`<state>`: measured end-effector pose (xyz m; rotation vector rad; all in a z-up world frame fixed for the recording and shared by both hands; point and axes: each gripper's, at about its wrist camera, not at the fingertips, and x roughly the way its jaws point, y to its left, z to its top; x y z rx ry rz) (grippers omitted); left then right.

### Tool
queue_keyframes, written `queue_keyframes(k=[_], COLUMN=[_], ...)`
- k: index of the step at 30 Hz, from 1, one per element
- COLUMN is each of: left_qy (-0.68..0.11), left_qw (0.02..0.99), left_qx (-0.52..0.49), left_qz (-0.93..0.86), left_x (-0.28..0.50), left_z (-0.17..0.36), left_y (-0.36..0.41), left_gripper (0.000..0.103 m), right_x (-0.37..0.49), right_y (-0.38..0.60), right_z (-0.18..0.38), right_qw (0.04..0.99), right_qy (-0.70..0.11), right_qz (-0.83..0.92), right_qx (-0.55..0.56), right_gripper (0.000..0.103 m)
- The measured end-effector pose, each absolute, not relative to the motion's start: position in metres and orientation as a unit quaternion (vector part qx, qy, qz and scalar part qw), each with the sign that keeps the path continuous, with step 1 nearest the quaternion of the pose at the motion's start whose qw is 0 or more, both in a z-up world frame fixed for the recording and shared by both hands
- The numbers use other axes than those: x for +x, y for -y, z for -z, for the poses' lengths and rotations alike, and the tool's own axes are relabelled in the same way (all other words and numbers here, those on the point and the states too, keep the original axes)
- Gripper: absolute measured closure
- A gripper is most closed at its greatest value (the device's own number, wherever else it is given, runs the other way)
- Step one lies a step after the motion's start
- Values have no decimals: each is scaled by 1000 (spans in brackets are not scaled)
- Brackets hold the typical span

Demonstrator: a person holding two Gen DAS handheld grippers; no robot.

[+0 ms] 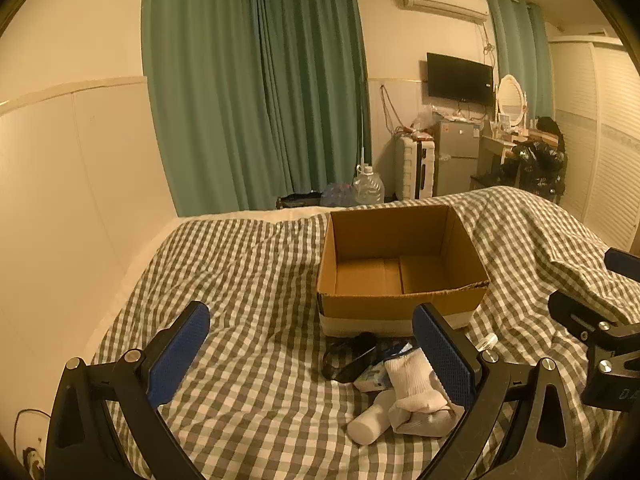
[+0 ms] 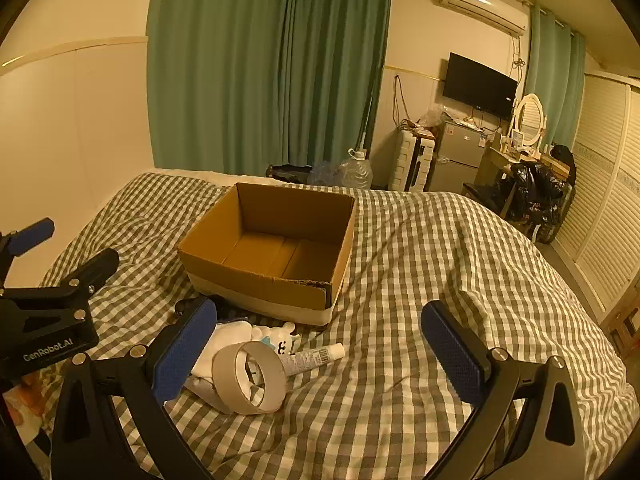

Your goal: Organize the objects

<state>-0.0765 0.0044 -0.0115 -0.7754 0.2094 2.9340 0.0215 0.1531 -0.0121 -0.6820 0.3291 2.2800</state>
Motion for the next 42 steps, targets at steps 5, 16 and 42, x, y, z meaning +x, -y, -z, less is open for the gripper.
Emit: queue_keyframes(k=[5, 16, 42], left_qy=[-67, -45, -28], left_qw=[50, 53, 65], left_qx=[-257, -256, -269], left_qz=[-963, -964, -960], left_x=[-76, -72, -74], left_z=[13, 10, 9], left_y=[-3, 5, 10], left_gripper=[0, 0, 0], right_x=[24, 23, 22], right_y=[-153, -151, -150], right_z=[12, 13, 14], right_qw=[363, 368, 363], right_qy=[-137, -137, -141], right_qz=[-883, -881, -881], right_qx=[-266, -266, -269], right_gripper=[0, 0, 0])
